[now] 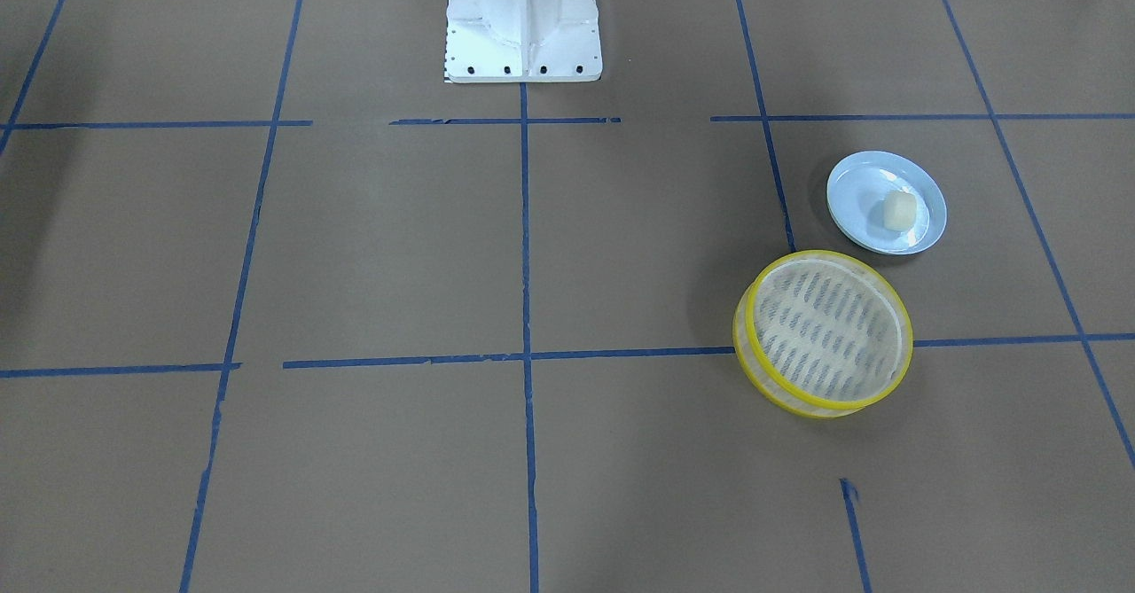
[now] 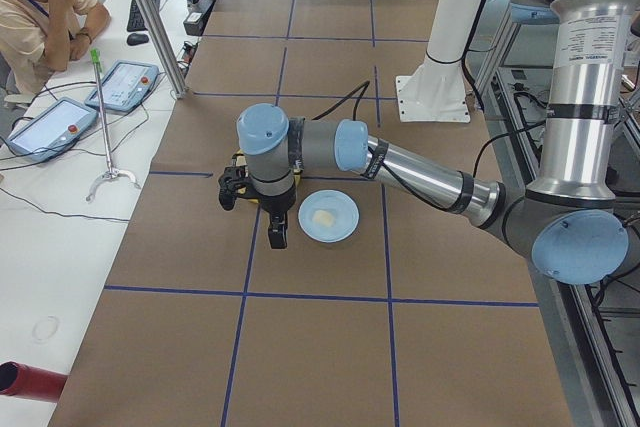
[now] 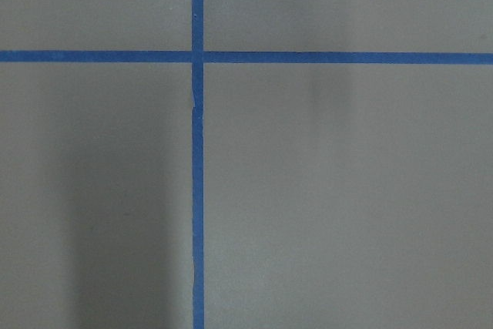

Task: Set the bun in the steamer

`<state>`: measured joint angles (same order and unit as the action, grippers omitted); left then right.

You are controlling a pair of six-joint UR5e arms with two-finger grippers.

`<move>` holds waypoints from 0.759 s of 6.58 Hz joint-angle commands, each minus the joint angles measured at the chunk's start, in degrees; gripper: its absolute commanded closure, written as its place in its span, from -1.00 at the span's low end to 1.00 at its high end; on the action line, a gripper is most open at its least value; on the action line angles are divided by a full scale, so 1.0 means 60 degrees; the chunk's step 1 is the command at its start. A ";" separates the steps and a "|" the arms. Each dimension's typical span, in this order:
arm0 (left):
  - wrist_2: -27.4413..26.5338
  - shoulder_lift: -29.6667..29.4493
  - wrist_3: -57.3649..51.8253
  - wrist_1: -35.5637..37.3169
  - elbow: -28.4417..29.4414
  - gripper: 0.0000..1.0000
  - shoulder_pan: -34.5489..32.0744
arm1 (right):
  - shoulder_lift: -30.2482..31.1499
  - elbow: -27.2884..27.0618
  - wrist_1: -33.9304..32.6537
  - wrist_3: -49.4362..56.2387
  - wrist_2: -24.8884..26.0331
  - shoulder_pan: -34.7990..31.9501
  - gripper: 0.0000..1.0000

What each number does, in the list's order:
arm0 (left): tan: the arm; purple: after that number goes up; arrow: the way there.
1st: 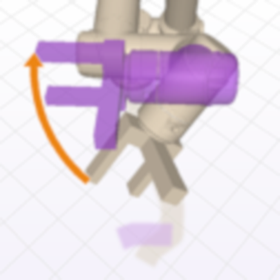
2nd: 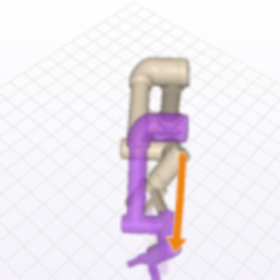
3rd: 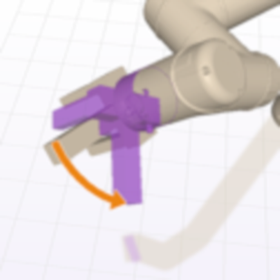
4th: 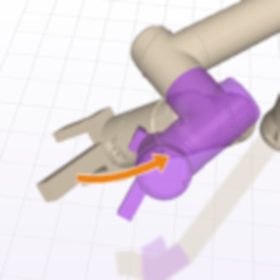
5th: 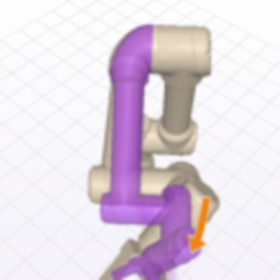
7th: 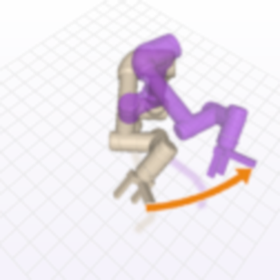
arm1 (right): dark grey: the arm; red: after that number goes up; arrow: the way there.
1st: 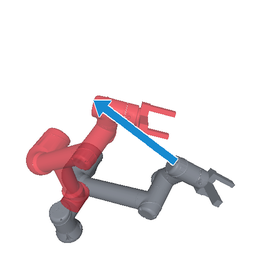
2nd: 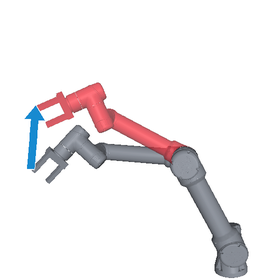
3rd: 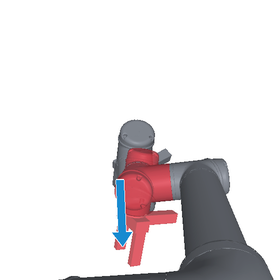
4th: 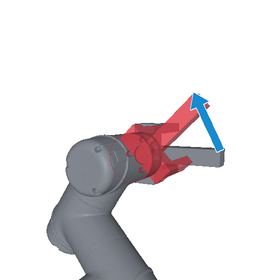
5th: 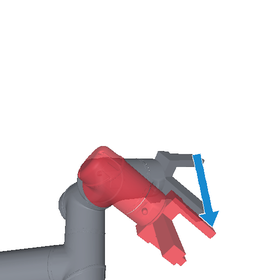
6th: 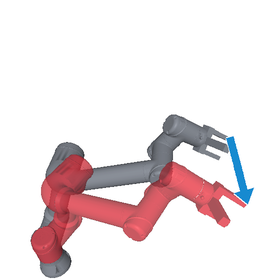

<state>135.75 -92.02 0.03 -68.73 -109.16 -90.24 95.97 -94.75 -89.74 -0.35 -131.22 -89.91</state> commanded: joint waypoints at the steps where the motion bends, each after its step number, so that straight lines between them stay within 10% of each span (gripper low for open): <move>1: 0.0066 -0.0146 0.0111 -0.1582 0.0130 -1.00 0.0533 | 0.0000 0.0000 0.0000 0.0000 0.0000 0.0000 -1.00; 5: -0.0621 0.0159 0.3940 -0.5340 0.0321 -1.00 0.3641 | 0.0000 0.0000 0.0000 0.0000 0.0000 0.0000 -1.00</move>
<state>133.46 -92.17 17.24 -95.18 -107.80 -71.18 95.98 -94.74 -89.74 -0.35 -131.22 -89.91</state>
